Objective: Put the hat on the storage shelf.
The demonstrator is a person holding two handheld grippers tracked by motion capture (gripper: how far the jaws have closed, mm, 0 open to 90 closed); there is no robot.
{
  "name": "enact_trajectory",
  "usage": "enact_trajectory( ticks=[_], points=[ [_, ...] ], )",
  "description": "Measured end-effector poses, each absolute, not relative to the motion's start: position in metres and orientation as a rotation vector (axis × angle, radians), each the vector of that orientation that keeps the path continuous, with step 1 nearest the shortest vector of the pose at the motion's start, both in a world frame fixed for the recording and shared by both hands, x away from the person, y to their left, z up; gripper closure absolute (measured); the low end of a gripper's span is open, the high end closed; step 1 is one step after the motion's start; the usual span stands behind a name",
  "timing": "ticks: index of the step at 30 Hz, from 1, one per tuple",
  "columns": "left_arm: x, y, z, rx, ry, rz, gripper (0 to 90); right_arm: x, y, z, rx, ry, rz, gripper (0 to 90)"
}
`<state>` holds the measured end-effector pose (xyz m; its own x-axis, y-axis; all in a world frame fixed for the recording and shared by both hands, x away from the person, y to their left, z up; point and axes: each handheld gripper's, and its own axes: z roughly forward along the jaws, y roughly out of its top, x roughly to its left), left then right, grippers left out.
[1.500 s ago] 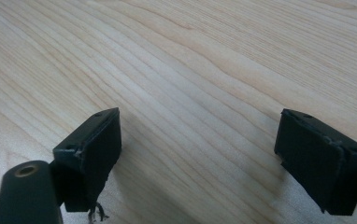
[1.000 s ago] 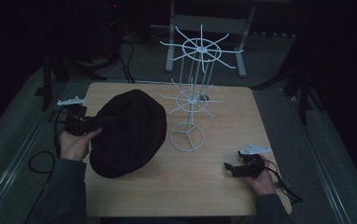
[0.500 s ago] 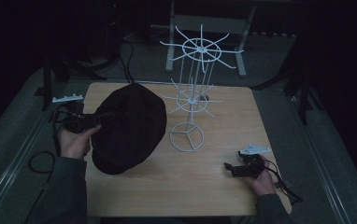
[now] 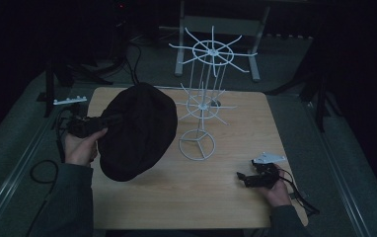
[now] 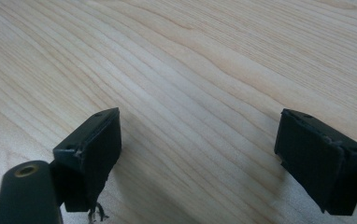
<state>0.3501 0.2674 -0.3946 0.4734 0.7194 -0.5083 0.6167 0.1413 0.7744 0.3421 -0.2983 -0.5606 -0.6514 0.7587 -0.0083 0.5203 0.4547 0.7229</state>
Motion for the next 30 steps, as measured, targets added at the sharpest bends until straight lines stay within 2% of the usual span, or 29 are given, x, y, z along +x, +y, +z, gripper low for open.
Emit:
enact_trajectory(
  ticks=[30],
  points=[
    [0.355, 0.264, -0.382, 1.444, 1.185, 0.073, 74.8, 0.342, -0.298, -0.561, 1.088, 2.379, 1.012, 14.6]
  ],
)
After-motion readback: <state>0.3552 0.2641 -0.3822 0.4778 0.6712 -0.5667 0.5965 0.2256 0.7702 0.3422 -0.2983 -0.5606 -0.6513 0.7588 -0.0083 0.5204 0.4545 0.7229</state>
